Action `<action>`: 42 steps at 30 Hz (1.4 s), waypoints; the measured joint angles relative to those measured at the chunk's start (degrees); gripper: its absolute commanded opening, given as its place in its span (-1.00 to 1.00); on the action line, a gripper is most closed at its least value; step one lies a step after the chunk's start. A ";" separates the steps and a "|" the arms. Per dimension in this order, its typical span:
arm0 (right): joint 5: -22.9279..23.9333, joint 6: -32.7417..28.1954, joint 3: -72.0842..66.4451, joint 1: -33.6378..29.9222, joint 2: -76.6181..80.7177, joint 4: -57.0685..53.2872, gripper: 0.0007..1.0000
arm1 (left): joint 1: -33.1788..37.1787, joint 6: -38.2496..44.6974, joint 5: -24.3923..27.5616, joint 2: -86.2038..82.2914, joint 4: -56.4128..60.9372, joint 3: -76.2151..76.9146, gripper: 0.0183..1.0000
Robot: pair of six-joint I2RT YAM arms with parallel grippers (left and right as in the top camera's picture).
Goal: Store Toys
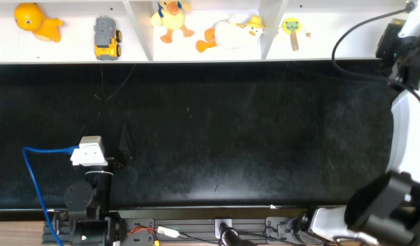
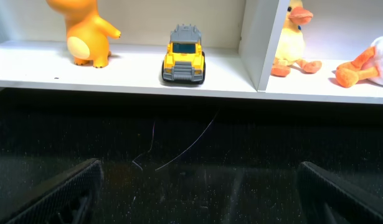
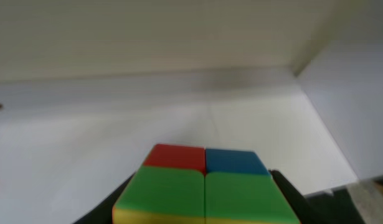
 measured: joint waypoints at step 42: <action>-26.23 1.66 1.20 -2.16 23.93 30.58 -0.24 | 0.00 0.00 0.00 0.00 0.00 0.00 1.00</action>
